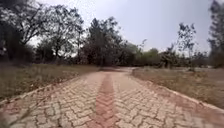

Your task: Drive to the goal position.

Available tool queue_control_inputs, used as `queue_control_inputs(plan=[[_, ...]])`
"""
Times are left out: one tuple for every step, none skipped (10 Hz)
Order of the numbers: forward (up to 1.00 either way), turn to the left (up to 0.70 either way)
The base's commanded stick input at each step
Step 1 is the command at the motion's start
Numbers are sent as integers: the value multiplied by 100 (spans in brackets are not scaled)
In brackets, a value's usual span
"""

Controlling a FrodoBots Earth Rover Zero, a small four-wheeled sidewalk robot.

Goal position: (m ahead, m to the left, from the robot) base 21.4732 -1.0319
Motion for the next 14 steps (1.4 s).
queue_control_inputs(plan=[[70,0],[70,0],[70,0],[70,0],[70,0],[70,0],[70,0],[70,0],[70,0],[70,0],[70,0],[70,0],[70,0],[70,0]])
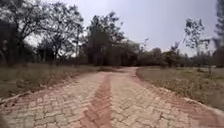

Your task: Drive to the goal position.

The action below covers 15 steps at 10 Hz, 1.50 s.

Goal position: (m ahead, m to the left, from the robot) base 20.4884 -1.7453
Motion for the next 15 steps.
queue_control_inputs(plan=[[70,0],[70,0],[70,0],[70,0],[70,0],[70,0],[70,0],[70,0],[70,0],[70,0],[70,0],[70,0],[70,0],[70,0],[70,0]])
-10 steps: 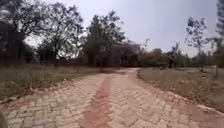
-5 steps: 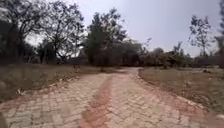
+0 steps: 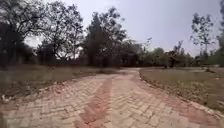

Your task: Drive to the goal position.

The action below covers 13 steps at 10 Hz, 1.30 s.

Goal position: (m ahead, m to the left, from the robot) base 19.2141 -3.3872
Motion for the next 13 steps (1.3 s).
queue_control_inputs(plan=[[70,0],[70,0],[70,0],[70,0],[70,0],[70,1],[70,3],[70,0],[70,0],[70,0],[70,0],[70,0],[70,0]])
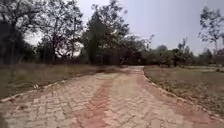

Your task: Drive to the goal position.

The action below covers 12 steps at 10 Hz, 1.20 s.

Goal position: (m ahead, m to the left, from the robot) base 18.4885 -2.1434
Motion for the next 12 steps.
queue_control_inputs(plan=[[70,0],[70,0],[70,0],[70,0],[70,0],[70,0],[70,0],[70,0],[70,0],[70,0],[70,0],[70,0]])
